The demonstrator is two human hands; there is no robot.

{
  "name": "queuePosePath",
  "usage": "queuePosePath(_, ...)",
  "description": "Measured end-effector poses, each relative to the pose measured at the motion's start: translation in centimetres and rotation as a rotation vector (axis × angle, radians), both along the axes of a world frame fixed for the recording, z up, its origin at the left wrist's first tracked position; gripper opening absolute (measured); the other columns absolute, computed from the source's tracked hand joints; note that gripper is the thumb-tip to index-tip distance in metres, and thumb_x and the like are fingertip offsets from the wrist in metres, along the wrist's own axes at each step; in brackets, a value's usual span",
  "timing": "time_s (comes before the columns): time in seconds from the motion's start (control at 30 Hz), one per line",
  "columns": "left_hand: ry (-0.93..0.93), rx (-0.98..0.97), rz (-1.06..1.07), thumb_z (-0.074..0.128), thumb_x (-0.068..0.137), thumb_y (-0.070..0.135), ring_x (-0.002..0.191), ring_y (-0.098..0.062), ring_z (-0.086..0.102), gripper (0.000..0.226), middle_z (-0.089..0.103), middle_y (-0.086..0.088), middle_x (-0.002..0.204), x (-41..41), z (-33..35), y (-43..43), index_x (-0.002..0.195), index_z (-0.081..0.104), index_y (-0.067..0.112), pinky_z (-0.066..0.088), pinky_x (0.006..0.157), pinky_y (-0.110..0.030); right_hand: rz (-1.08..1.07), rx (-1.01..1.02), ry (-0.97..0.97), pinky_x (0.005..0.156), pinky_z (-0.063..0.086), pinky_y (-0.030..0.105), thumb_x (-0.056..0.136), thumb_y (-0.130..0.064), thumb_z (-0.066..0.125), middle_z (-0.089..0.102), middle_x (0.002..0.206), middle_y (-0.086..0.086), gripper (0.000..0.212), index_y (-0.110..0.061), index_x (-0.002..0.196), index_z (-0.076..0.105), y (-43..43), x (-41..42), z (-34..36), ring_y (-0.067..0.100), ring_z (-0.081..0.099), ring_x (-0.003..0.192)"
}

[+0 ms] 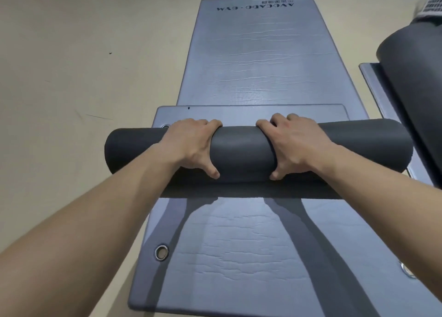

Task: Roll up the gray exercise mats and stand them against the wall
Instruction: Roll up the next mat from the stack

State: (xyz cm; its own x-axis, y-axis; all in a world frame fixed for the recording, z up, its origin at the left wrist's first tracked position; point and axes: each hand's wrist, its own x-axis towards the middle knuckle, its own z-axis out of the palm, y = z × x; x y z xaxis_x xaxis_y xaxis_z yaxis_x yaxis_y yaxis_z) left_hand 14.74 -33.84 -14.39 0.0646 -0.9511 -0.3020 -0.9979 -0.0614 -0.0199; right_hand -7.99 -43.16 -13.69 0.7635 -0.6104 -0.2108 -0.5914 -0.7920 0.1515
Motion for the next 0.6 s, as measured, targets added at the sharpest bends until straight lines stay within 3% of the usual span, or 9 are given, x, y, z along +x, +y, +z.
queuePosePath(0.1, 0.074, 0.198, -0.018, 0.08, 0.039, 0.083, 0.102, -0.021, 0.062, 0.121, 0.065, 0.011, 0.118, -0.4, 0.0, 1.8, 0.143, 0.038, 0.037, 0.052, 0.089, -0.04, -0.001, 0.196, 0.094, 0.073, 0.048, 0.037, 0.04, -0.08, 0.083, 0.054, 0.116, -0.004, 0.118, -0.032, 0.137, 0.037, 2.0, -1.1, 1.2, 0.027, 0.059, 0.096)
queuePosePath(0.17, 0.163, 0.295, -0.013, 0.086, 0.038, 0.078, 0.102, -0.019, 0.062, 0.118, 0.065, 0.015, 0.114, -0.4, 0.2, 2.6, 0.141, 0.04, 0.042, 0.05, 0.092, -0.037, -0.034, 0.263, 0.093, 0.086, 0.051, 0.04, 0.041, -0.081, 0.082, 0.054, 0.124, -0.003, 0.126, -0.031, 0.144, 0.031, 3.7, -2.0, 1.1, 0.028, 0.059, 0.106)
queuePosePath(0.27, 0.292, 0.356, 0.036, 0.092, 0.04, 0.071, 0.107, -0.017, 0.061, 0.114, 0.064, 0.017, 0.115, -0.2, 0.4, 2.3, 0.14, 0.042, 0.048, 0.049, 0.097, -0.036, -0.084, 0.076, -0.007, 0.11, 0.037, 0.053, 0.038, -0.08, 0.083, 0.042, 0.148, 0.011, 0.151, -0.022, 0.16, 0.014, 7.8, -3.4, -1.2, 0.037, 0.046, 0.13)
queuePosePath(0.37, 0.338, 0.298, 0.057, 0.092, 0.045, 0.071, 0.126, -0.02, 0.056, 0.118, 0.06, 0.014, 0.136, 0.1, 0.7, 2.4, 0.148, 0.039, 0.046, 0.045, 0.107, -0.04, -0.033, -0.04, -0.082, 0.11, 0.029, 0.066, 0.027, -0.081, 0.083, 0.038, 0.152, 0.02, 0.158, -0.017, 0.159, 0.022, 9.5, -4.0, -3.4, 0.046, 0.04, 0.136)
queuePosePath(0.5, 0.106, -0.098, -0.067, 0.063, 0.055, 0.095, 0.145, -0.026, 0.039, 0.128, 0.037, 0.001, 0.162, -1.0, 0.5, 4.5, 0.159, 0.027, 0.031, 0.035, 0.116, -0.044, -0.062, 0.245, 0.006, 0.114, 0.035, 0.05, 0.034, -0.092, 0.072, 0.038, 0.156, 0.003, 0.152, -0.031, 0.159, 0.012, 2.8, -1.6, -0.7, 0.031, 0.043, 0.139)
queuePosePath(0.6, -0.072, -0.007, -0.109, 0.061, 0.047, 0.097, 0.155, -0.033, 0.017, 0.148, 0.01, -0.004, 0.171, -1.8, -1.3, 4.3, 0.161, -0.007, 0.031, 0.02, 0.124, -0.053, -0.134, 0.504, 0.012, 0.112, 0.039, 0.045, 0.038, -0.084, 0.084, 0.048, 0.15, -0.003, 0.144, -0.036, 0.159, 0.022, -1.8, 0.3, 0.8, 0.026, 0.05, 0.135)
